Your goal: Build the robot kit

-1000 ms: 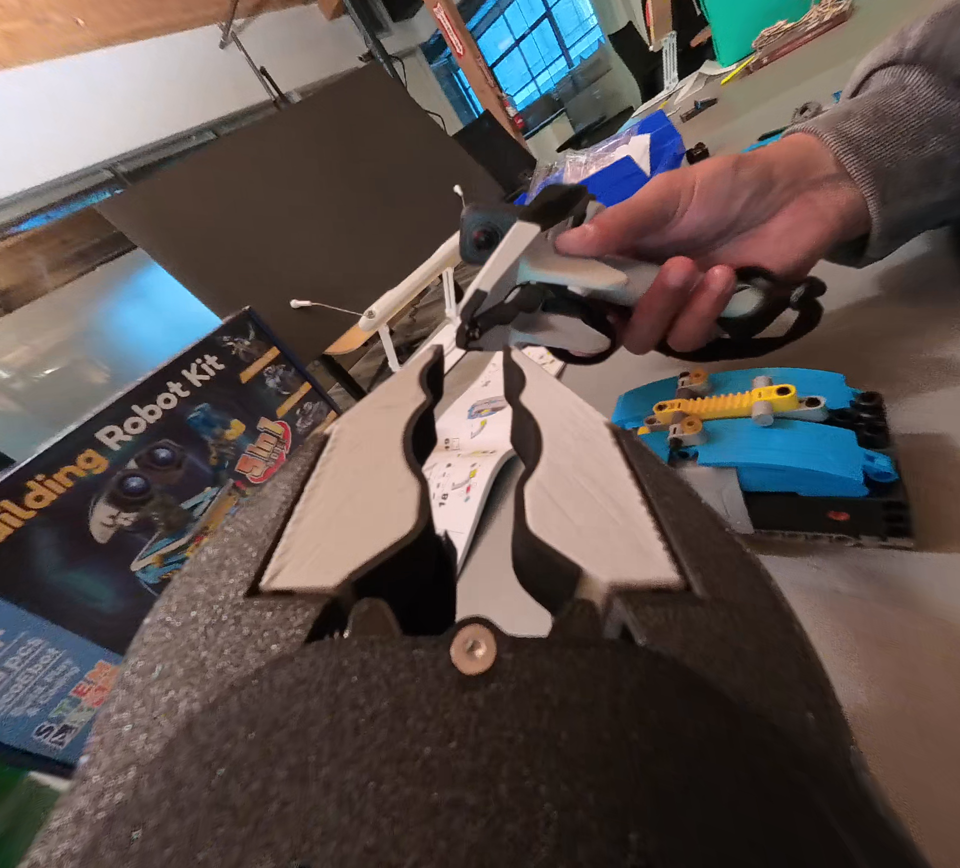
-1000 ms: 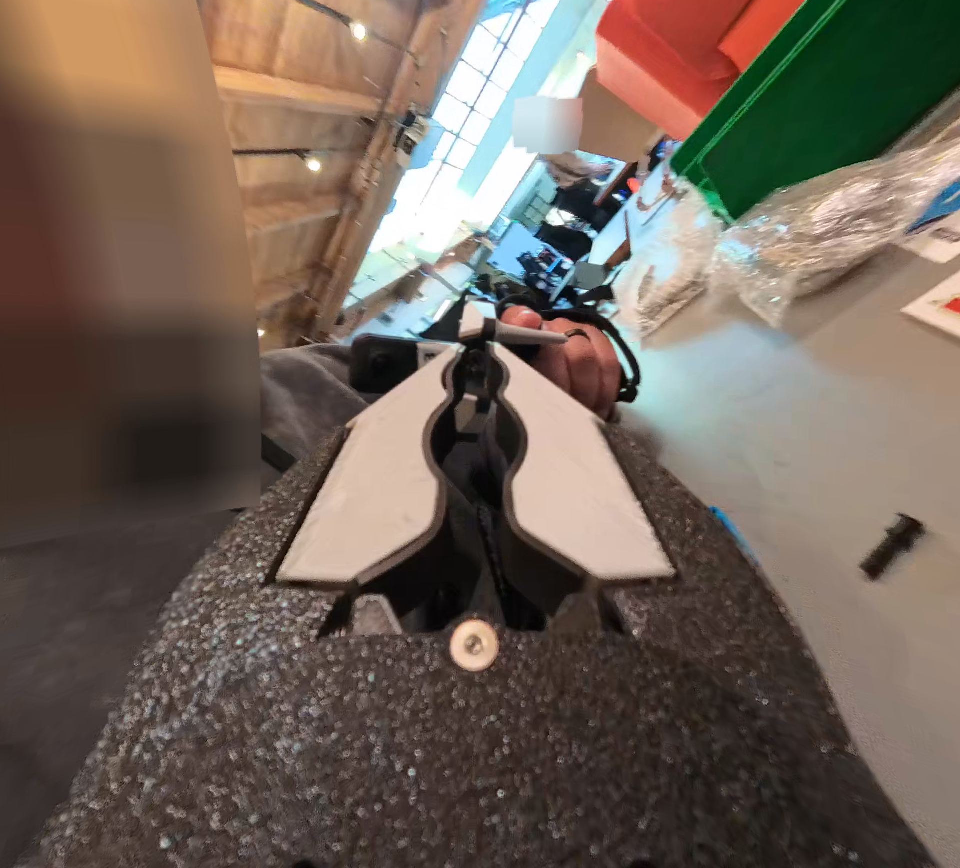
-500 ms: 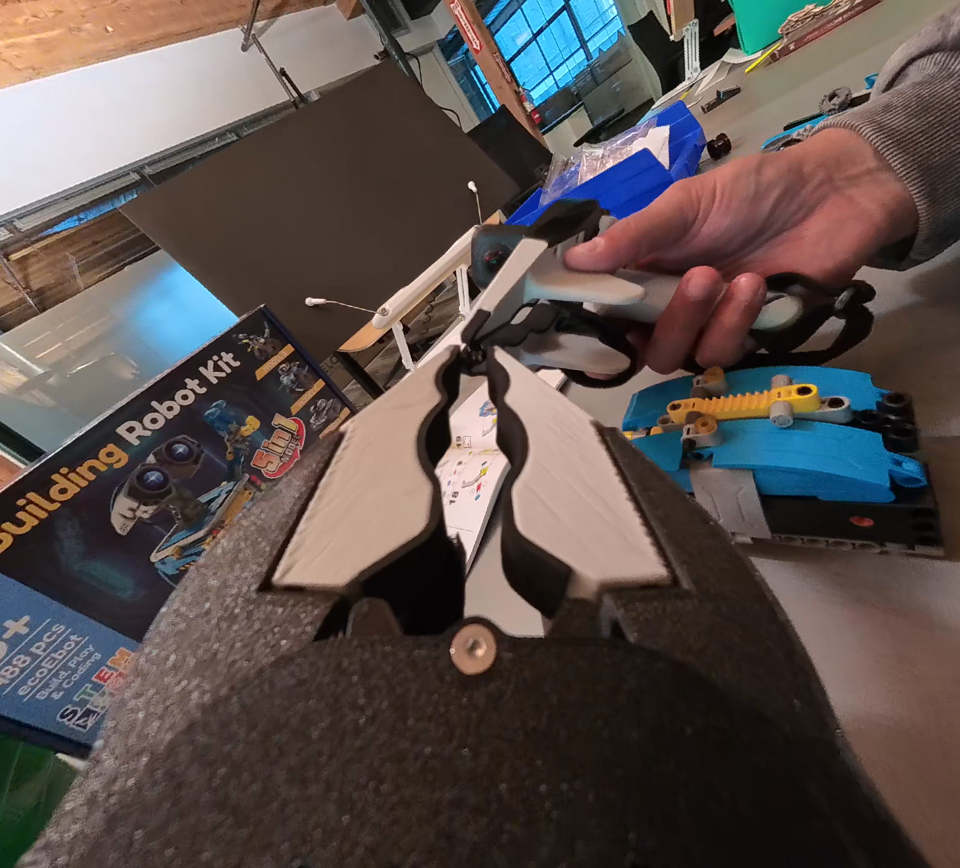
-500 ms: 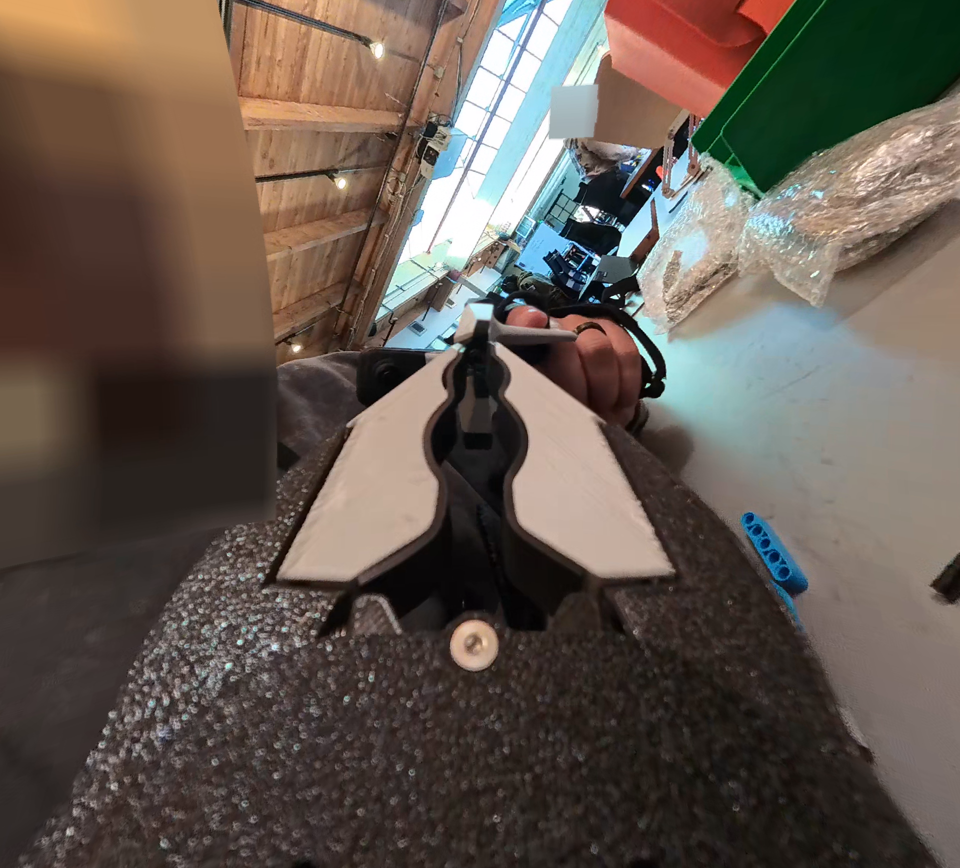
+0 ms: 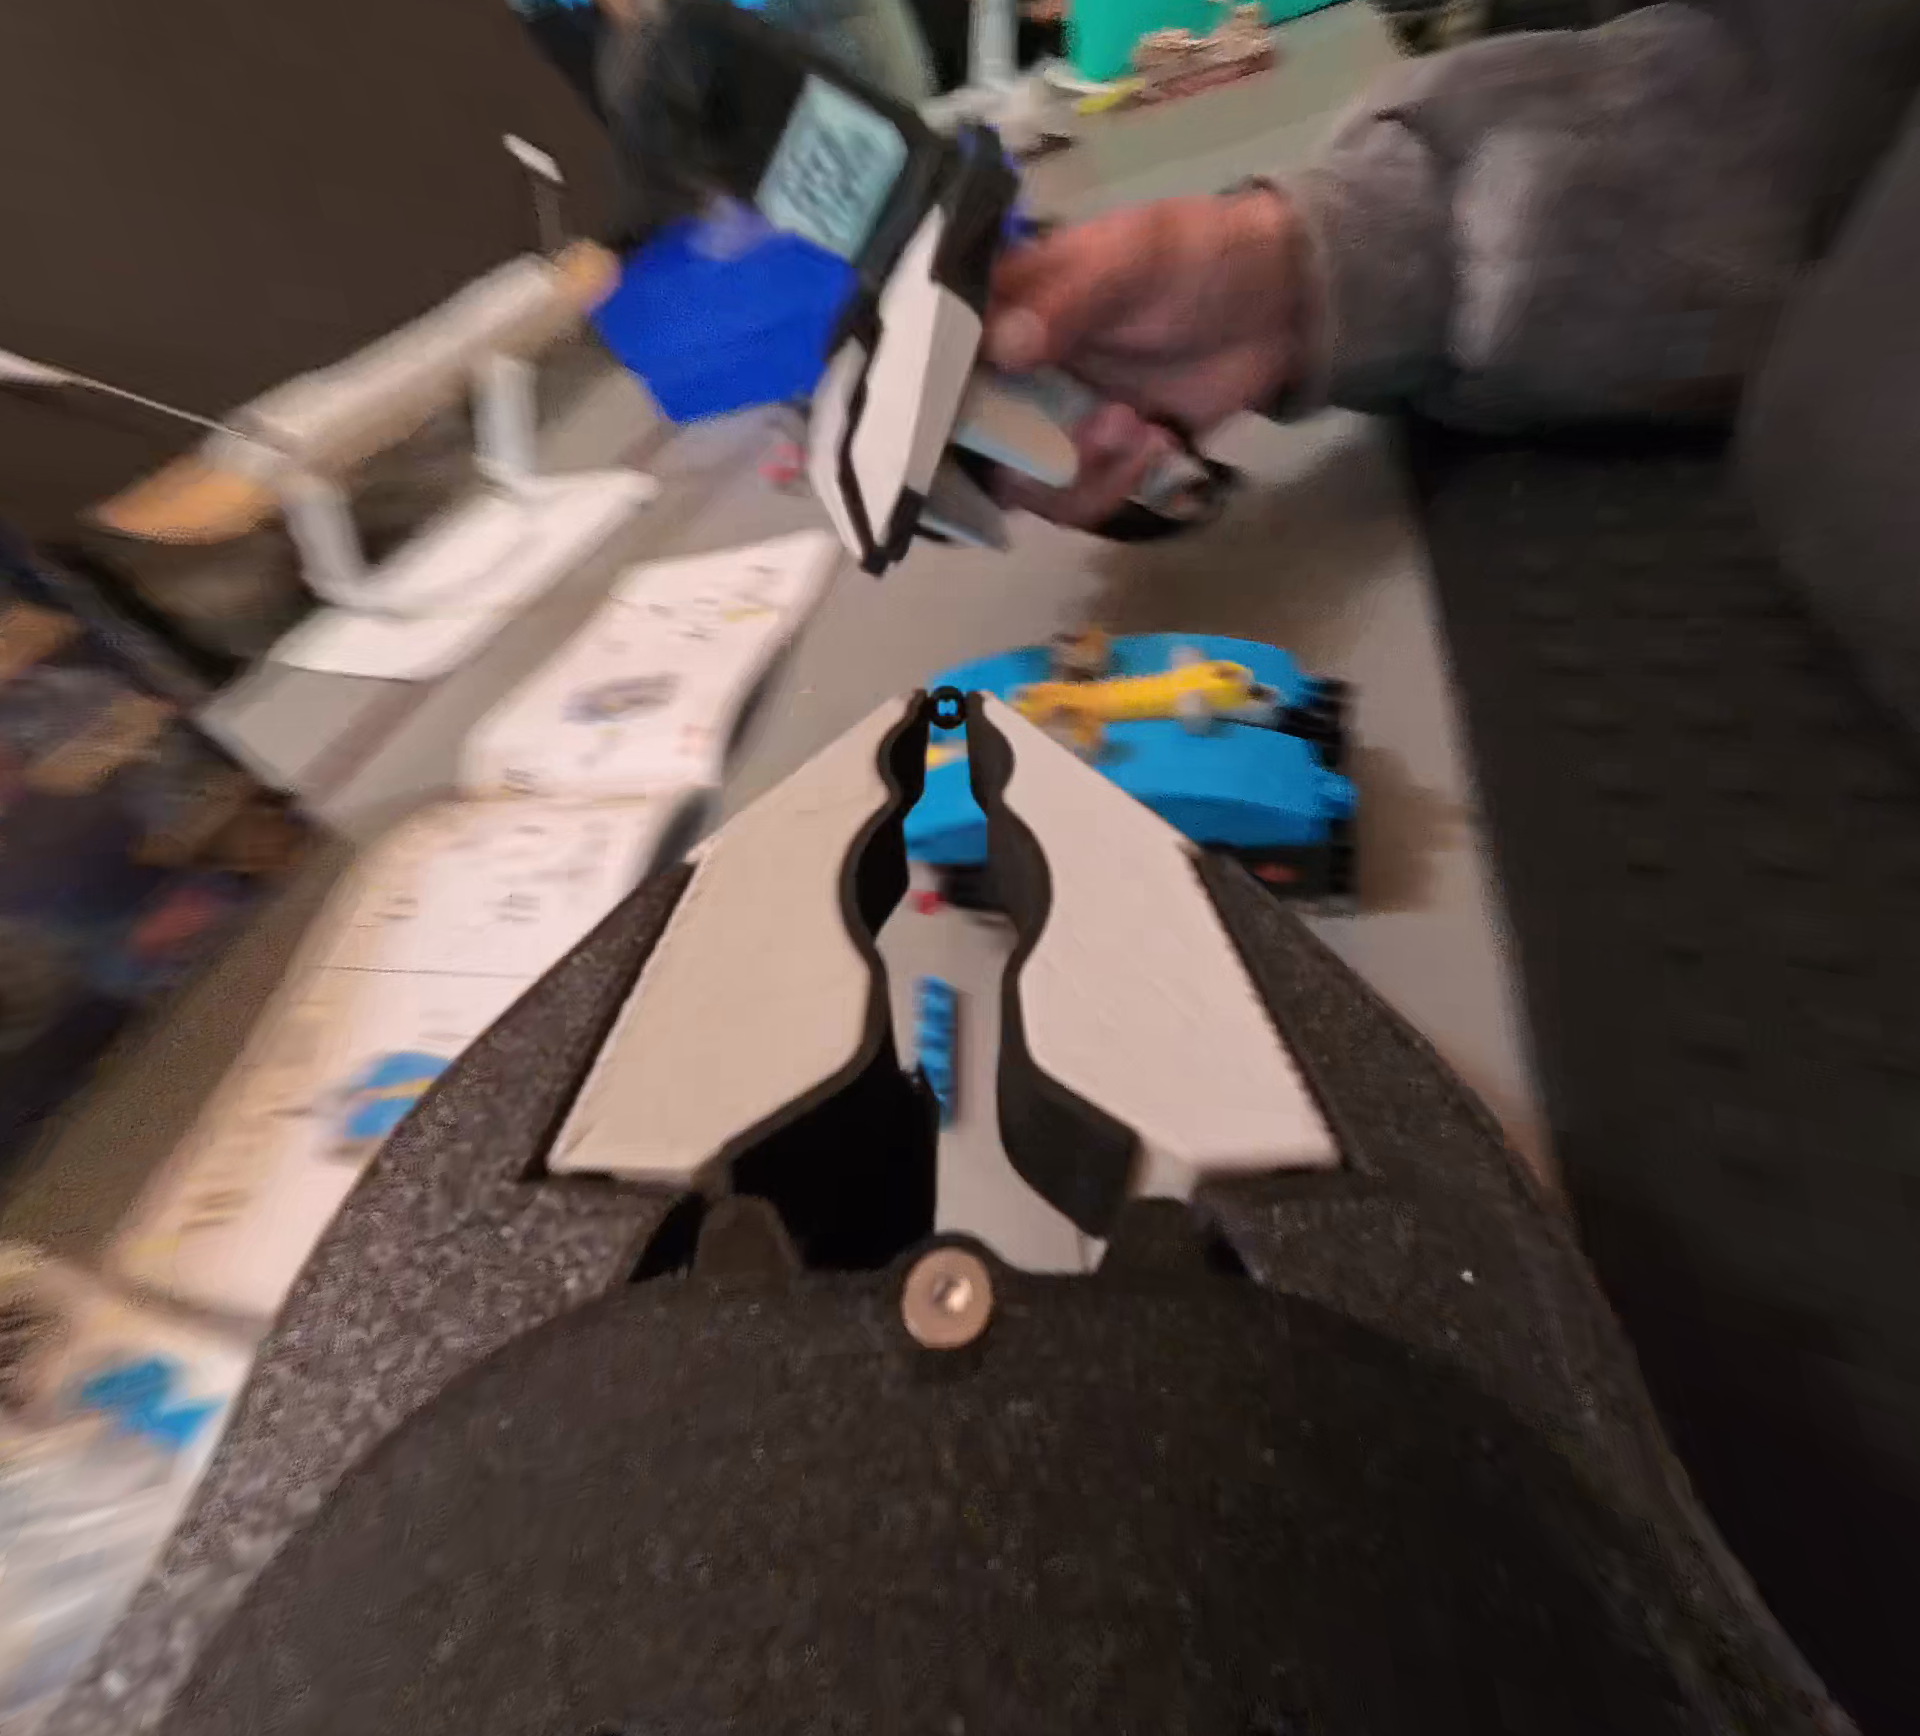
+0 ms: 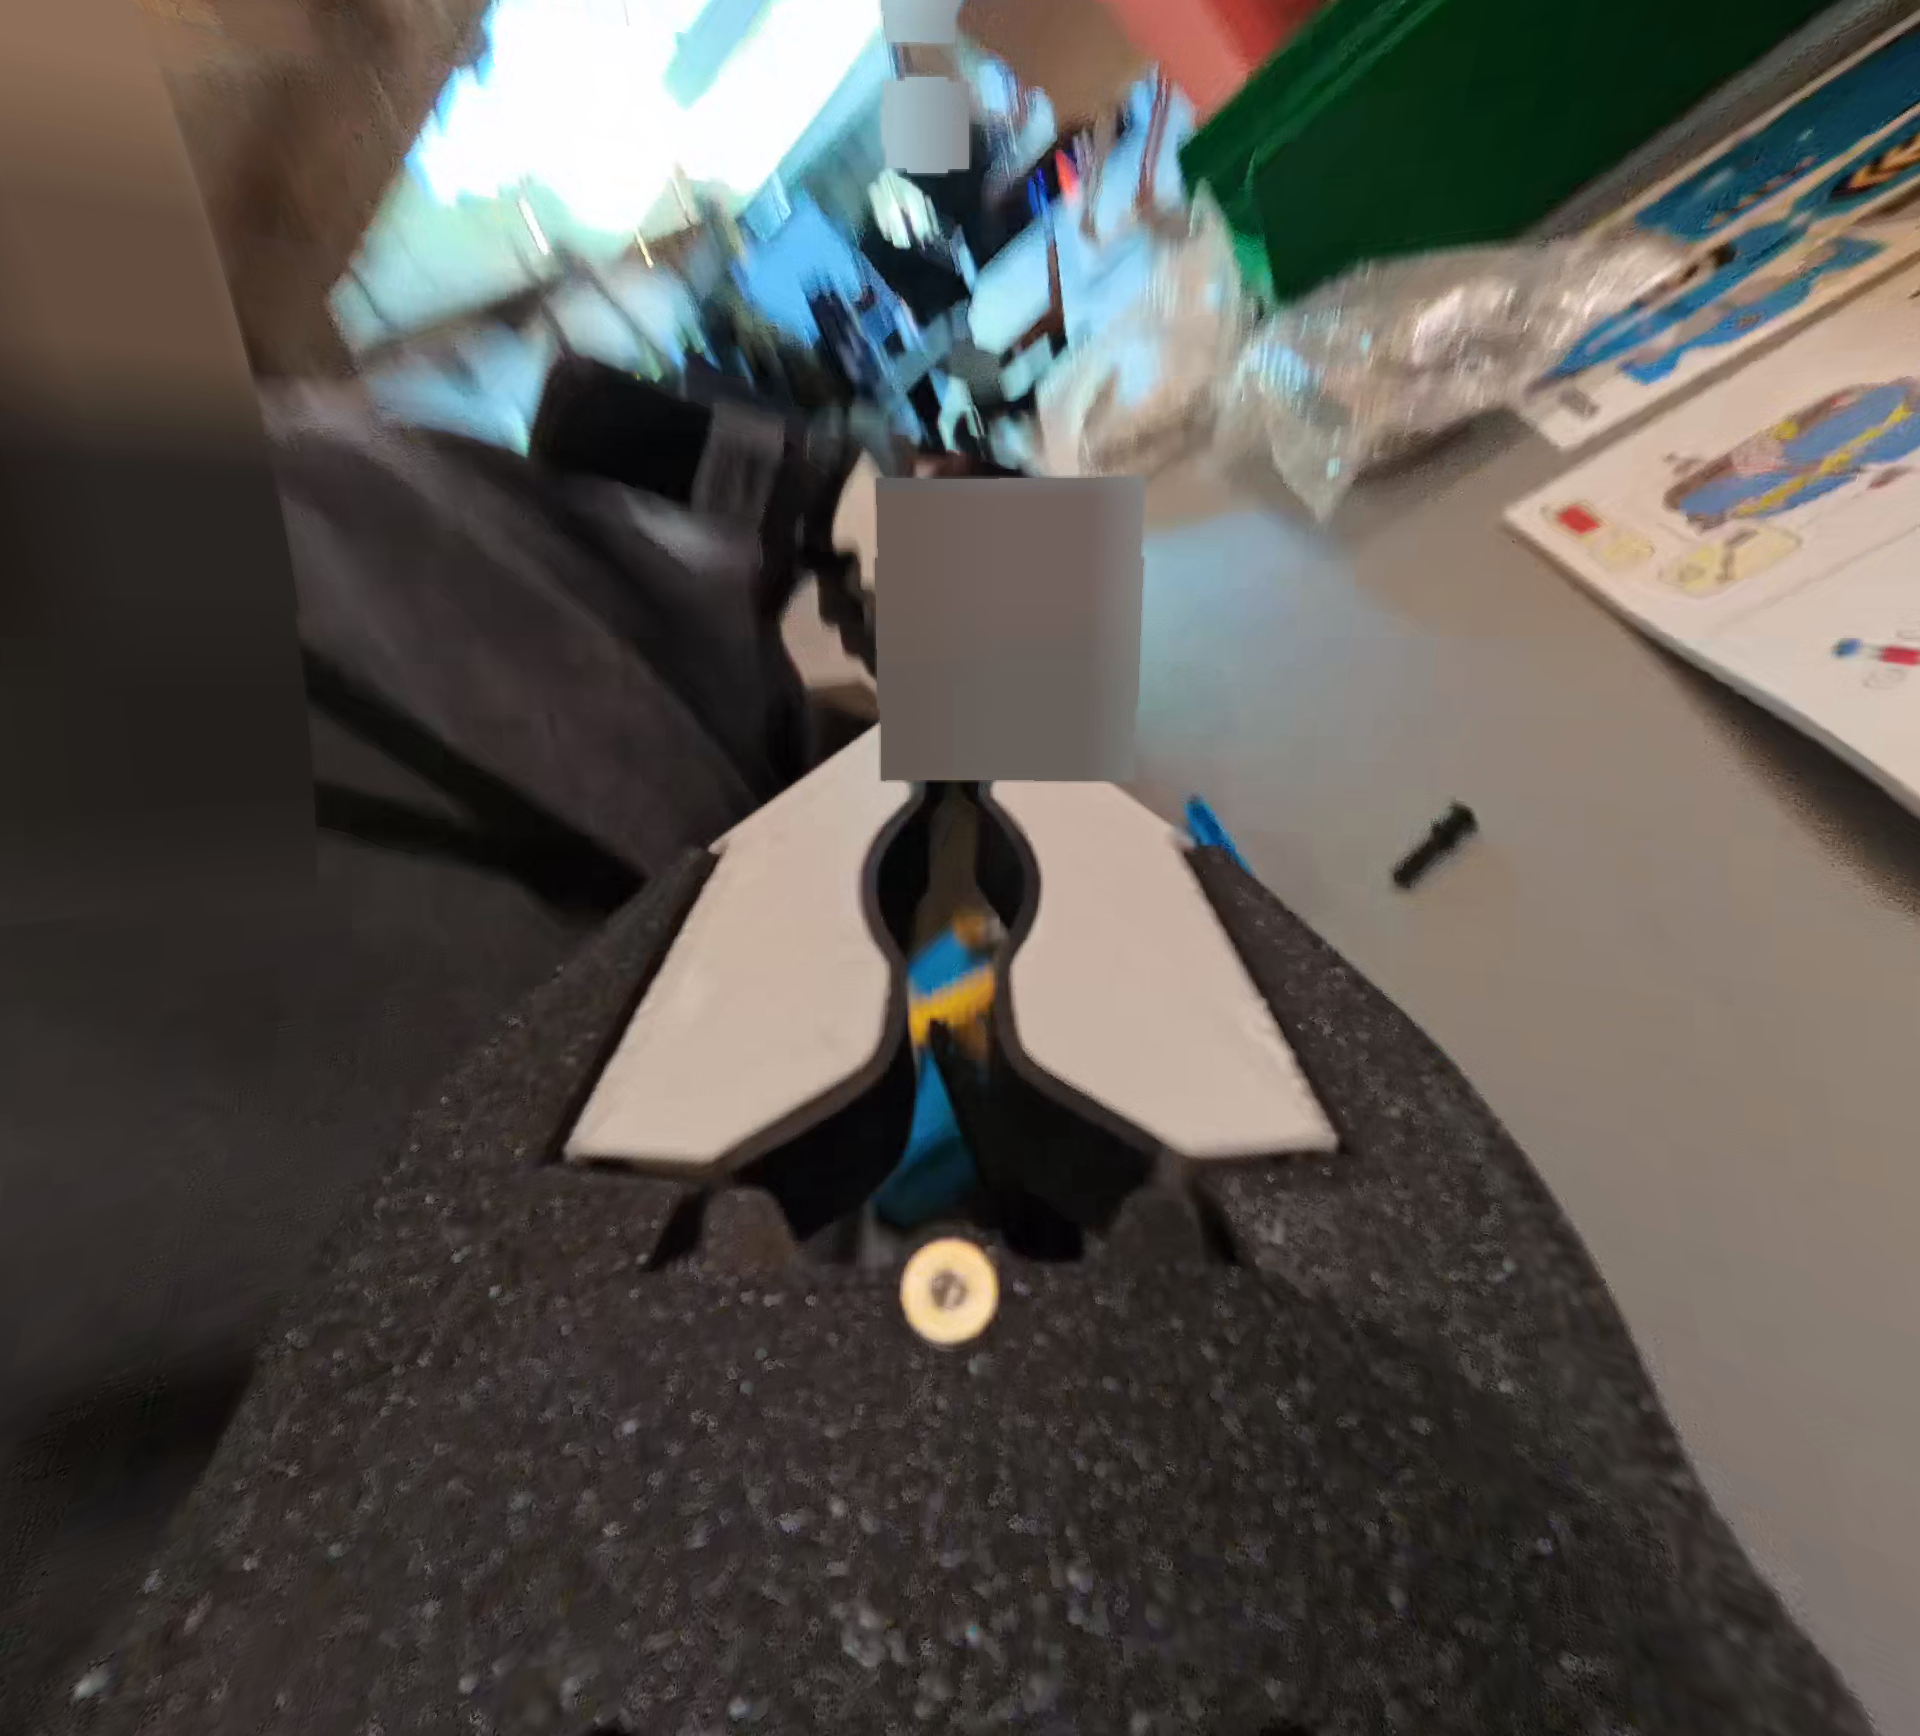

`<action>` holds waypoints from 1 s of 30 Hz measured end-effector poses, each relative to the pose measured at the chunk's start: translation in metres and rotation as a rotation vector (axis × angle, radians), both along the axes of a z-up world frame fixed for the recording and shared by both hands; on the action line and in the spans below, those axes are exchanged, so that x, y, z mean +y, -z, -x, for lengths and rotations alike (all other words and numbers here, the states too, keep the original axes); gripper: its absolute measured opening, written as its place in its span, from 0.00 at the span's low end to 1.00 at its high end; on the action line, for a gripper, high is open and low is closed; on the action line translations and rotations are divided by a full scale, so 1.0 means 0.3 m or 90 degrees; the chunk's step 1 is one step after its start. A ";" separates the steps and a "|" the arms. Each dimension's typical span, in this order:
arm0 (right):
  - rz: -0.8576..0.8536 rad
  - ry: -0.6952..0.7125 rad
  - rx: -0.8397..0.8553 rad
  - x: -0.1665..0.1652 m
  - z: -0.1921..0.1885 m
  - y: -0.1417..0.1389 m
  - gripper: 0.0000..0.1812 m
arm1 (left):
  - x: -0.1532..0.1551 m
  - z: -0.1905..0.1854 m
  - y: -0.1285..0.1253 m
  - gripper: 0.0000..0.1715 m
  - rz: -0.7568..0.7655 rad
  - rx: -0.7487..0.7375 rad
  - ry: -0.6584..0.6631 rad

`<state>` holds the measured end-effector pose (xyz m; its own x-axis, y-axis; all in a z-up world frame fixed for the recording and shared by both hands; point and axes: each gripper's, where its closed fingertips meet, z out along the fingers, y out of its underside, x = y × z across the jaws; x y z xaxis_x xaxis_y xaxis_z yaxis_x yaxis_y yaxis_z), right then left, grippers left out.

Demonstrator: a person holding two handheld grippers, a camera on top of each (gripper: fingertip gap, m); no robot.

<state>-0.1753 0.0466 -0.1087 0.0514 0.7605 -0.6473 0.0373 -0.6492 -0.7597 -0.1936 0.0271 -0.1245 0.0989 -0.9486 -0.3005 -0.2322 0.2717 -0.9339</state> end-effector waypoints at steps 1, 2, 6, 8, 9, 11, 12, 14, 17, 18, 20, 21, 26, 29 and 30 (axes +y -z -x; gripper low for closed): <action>-0.059 -0.022 -0.069 -0.040 -0.013 0.036 0.00 | -0.026 0.003 0.026 0.04 0.059 0.015 0.035; -0.122 -0.023 -0.137 -0.061 -0.028 0.078 0.00 | -0.032 0.005 0.039 0.04 0.103 0.018 0.046; -0.231 -0.064 -0.209 -0.128 -0.019 0.127 0.00 | -0.069 -0.017 0.078 0.04 0.154 0.058 0.096; -0.264 -0.043 -0.241 -0.106 -0.009 0.137 0.00 | -0.066 -0.027 0.115 0.04 0.140 0.091 0.094; -0.280 -0.049 -0.261 -0.107 -0.010 0.147 0.00 | -0.061 -0.031 0.129 0.04 0.139 0.103 0.090; -0.307 -0.058 -0.290 -0.113 -0.021 0.167 0.00 | -0.059 -0.038 0.143 0.04 0.150 0.112 0.092; -0.318 -0.057 -0.303 -0.111 -0.032 0.176 0.02 | -0.058 -0.040 0.142 0.04 0.154 0.109 0.095; -0.329 -0.036 -0.320 -0.089 -0.057 0.187 0.06 | -0.059 -0.043 0.140 0.04 0.162 0.105 0.101; -0.299 -0.043 -0.305 -0.095 -0.089 0.188 0.06 | -0.059 -0.046 0.138 0.04 0.173 0.102 0.108; -0.293 -0.043 -0.301 -0.095 -0.101 0.188 0.07 | -0.059 -0.046 0.139 0.04 0.176 0.103 0.108; -0.303 -0.018 -0.303 -0.077 -0.140 0.179 0.02 | -0.054 -0.048 0.136 0.04 0.178 0.099 0.106; -0.315 0.008 -0.299 -0.059 -0.169 0.163 0.00 | -0.053 -0.049 0.136 0.04 0.182 0.098 0.106; -0.219 -0.041 -0.291 -0.135 -0.224 0.199 0.00 | -0.037 -0.067 0.134 0.04 0.204 0.097 0.111; -0.272 -0.031 -0.283 -0.156 -0.191 0.199 0.00 | -0.042 -0.090 0.142 0.04 0.215 0.108 0.128; -0.284 -0.029 -0.294 -0.154 -0.185 0.207 0.00 | -0.041 -0.098 0.144 0.04 0.210 0.110 0.129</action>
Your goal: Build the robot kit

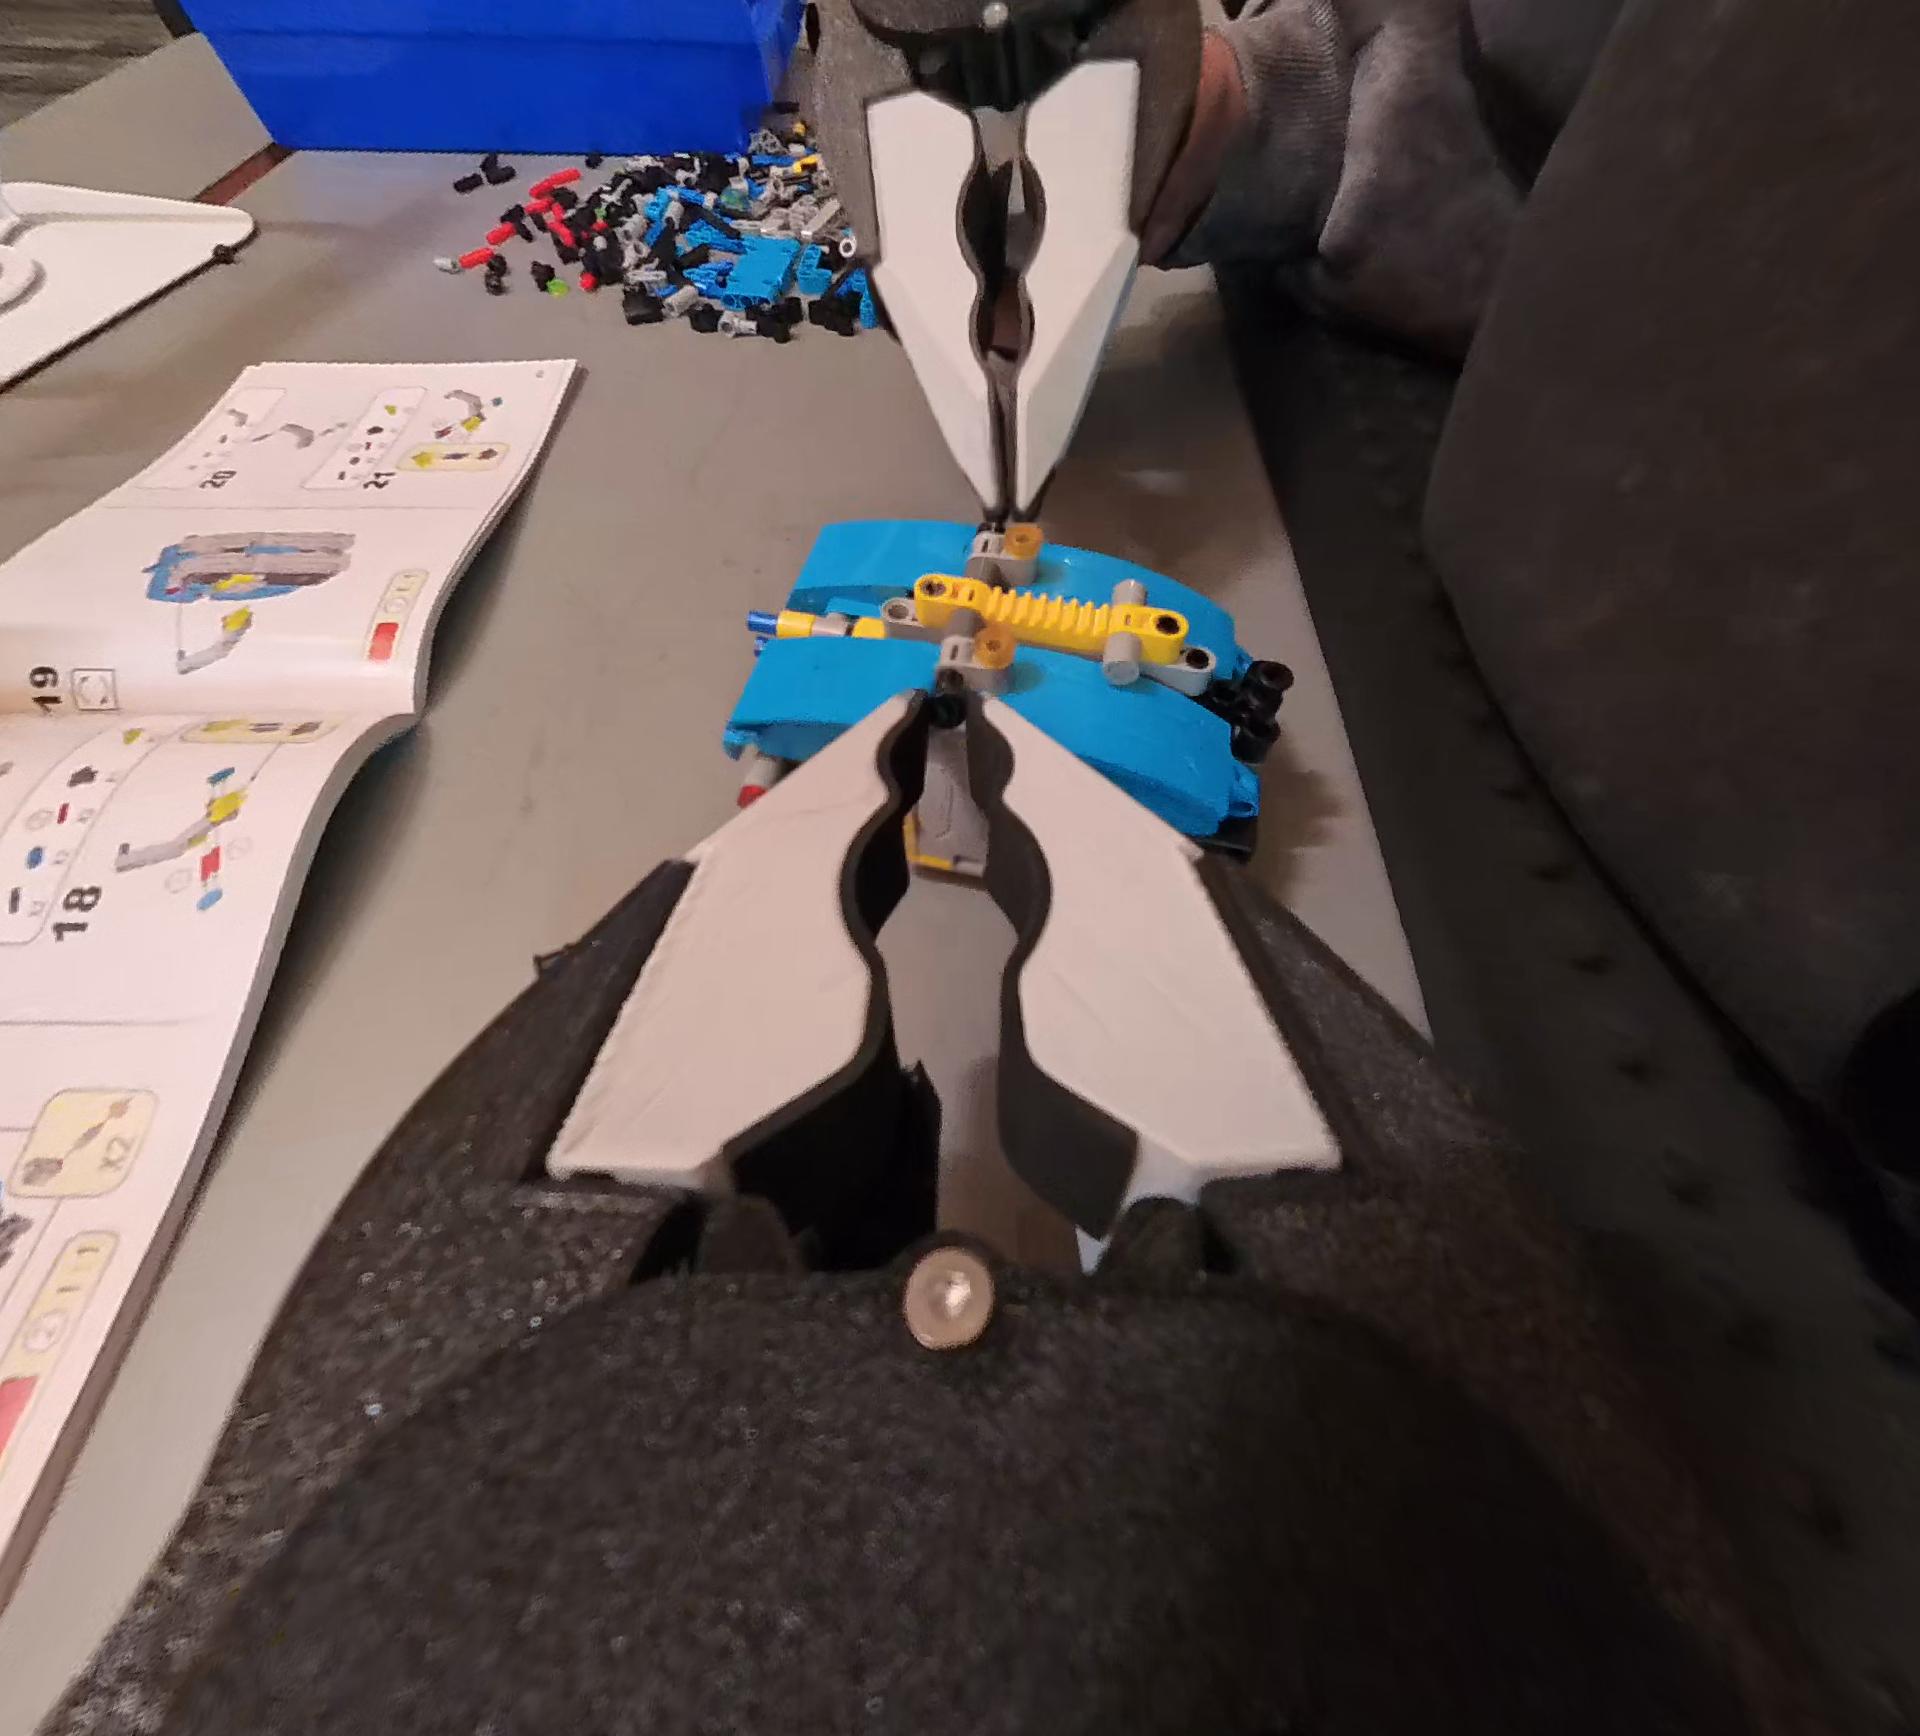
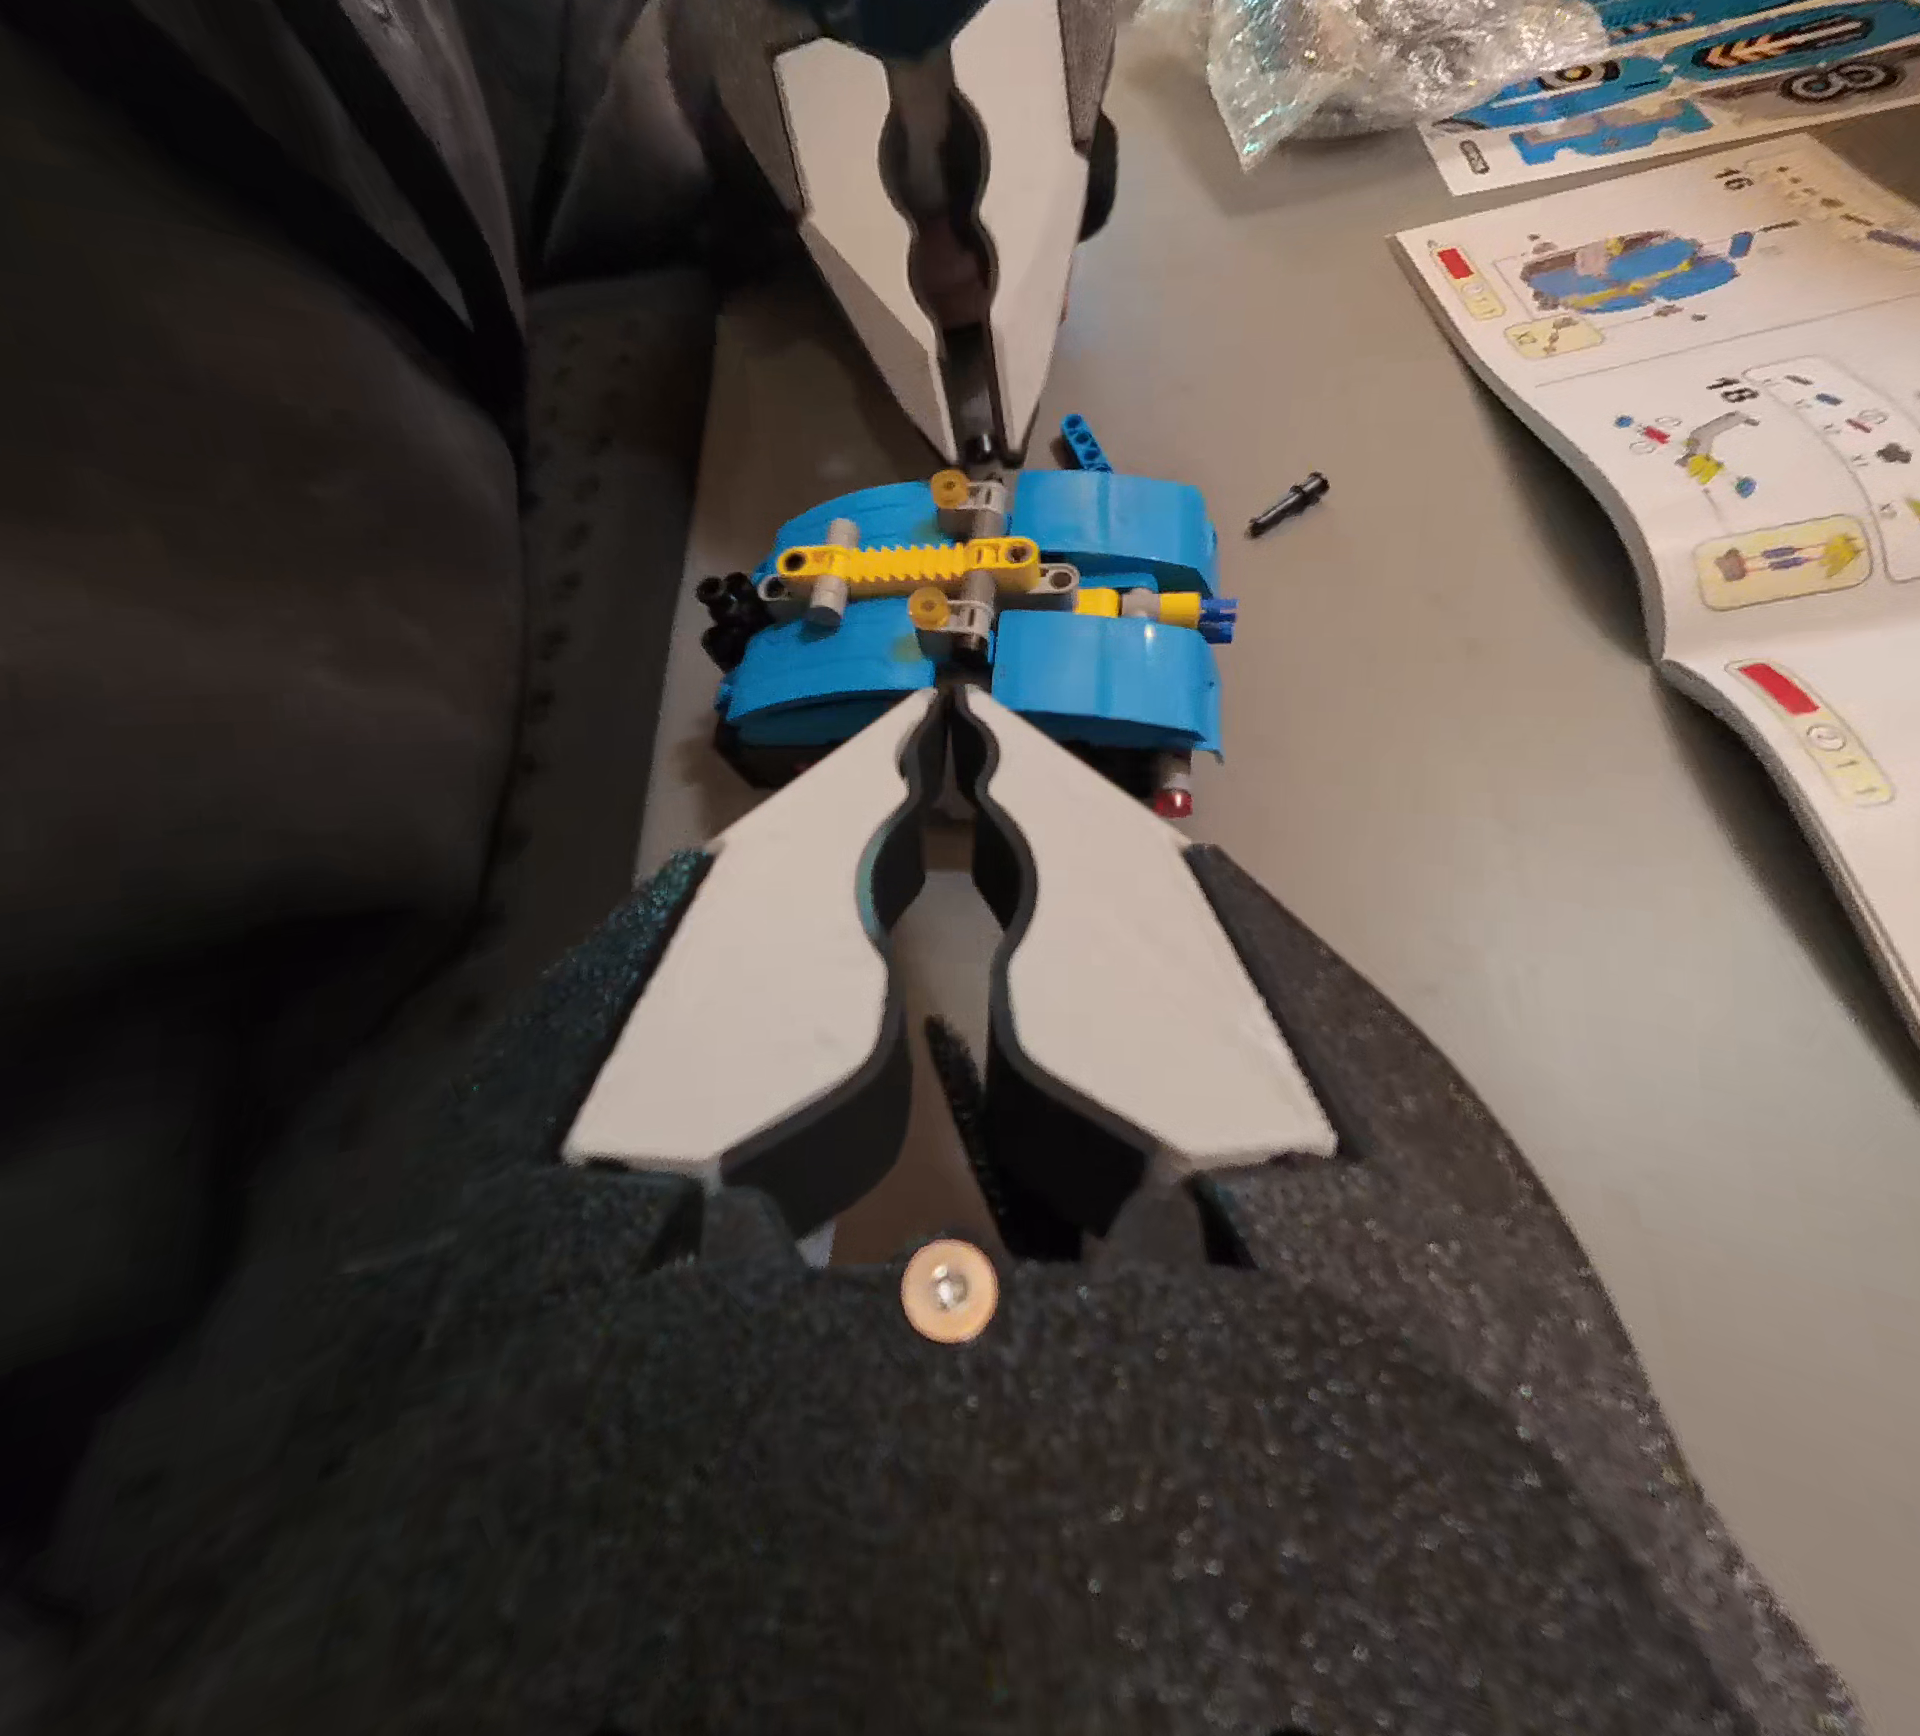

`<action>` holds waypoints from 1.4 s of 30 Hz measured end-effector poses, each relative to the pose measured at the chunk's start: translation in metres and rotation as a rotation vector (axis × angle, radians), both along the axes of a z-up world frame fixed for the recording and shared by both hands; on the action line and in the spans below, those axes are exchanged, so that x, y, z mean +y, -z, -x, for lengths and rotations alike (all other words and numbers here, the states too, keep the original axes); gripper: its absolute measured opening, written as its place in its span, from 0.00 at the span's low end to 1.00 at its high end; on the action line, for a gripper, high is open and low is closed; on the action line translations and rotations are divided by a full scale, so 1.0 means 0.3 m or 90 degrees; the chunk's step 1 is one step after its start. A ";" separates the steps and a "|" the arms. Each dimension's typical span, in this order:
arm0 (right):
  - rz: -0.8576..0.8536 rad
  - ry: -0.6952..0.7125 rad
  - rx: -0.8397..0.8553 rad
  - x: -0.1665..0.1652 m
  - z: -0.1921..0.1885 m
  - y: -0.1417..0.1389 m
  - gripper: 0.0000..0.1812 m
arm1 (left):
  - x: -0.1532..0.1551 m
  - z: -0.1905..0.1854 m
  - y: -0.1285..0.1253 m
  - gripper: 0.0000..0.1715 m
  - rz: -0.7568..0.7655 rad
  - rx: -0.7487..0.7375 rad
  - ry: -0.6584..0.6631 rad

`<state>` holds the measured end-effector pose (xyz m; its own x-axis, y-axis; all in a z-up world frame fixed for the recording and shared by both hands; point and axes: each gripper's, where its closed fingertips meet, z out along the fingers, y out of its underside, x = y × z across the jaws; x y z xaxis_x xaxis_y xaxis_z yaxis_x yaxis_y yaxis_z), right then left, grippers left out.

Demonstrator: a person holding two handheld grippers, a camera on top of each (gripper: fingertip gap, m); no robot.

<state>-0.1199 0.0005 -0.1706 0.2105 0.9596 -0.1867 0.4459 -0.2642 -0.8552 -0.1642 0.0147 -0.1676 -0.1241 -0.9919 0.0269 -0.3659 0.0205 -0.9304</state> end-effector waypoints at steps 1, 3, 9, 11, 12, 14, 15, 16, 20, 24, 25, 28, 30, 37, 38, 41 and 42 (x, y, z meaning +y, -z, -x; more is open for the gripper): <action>-0.013 0.001 -0.008 0.004 0.005 0.006 0.00 | 0.000 -0.007 0.003 0.04 -0.005 0.002 0.002; -0.024 -0.001 -0.007 0.007 0.013 0.010 0.00 | -0.003 -0.018 0.002 0.04 -0.001 0.001 0.009; -0.029 0.012 0.003 0.021 0.012 0.007 0.00 | 0.002 -0.023 0.003 0.04 0.046 0.008 0.025; -0.026 0.023 0.007 0.035 0.011 0.007 0.00 | -0.010 -0.019 0.001 0.04 0.079 0.010 0.052; -0.030 0.033 0.009 0.047 0.009 0.008 0.00 | -0.018 -0.018 0.002 0.04 0.095 0.014 0.067; -0.036 0.045 0.015 0.063 0.009 0.008 0.00 | -0.034 -0.022 0.000 0.04 0.105 0.015 0.089; -0.028 0.045 0.017 0.063 0.007 0.008 0.00 | -0.034 -0.025 0.000 0.04 0.091 0.013 0.090; -0.018 0.044 0.020 0.062 0.002 0.008 0.00 | -0.030 -0.029 0.000 0.04 0.069 0.009 0.084; 0.023 0.044 0.041 0.053 0.000 0.008 0.00 | -0.013 -0.034 0.002 0.04 0.004 0.000 0.042; 0.030 0.049 0.042 0.060 0.004 0.009 0.00 | -0.018 -0.035 0.003 0.04 -0.008 -0.002 0.030; 0.035 0.051 0.044 0.061 0.003 0.009 0.00 | -0.017 -0.036 0.003 0.04 -0.010 -0.002 0.029; 0.065 0.085 0.031 0.070 -0.010 0.010 0.00 | -0.014 -0.038 0.004 0.04 -0.016 -0.002 0.023; 0.097 0.171 0.055 0.100 -0.015 -0.029 0.05 | -0.014 -0.039 0.005 0.04 -0.024 -0.003 0.020; 0.191 0.483 0.064 0.100 0.037 -0.027 0.29 | -0.012 -0.040 0.008 0.04 -0.047 -0.003 0.010; 0.172 0.507 0.047 0.100 0.042 -0.025 0.30 | -0.011 -0.041 0.009 0.04 -0.052 -0.002 0.007; 0.151 0.549 0.015 0.112 0.057 -0.018 0.33 | -0.014 -0.041 0.012 0.04 -0.072 -0.001 0.004; 0.151 0.560 0.005 0.118 0.060 -0.016 0.33 | -0.017 -0.041 0.014 0.04 -0.083 -0.001 0.004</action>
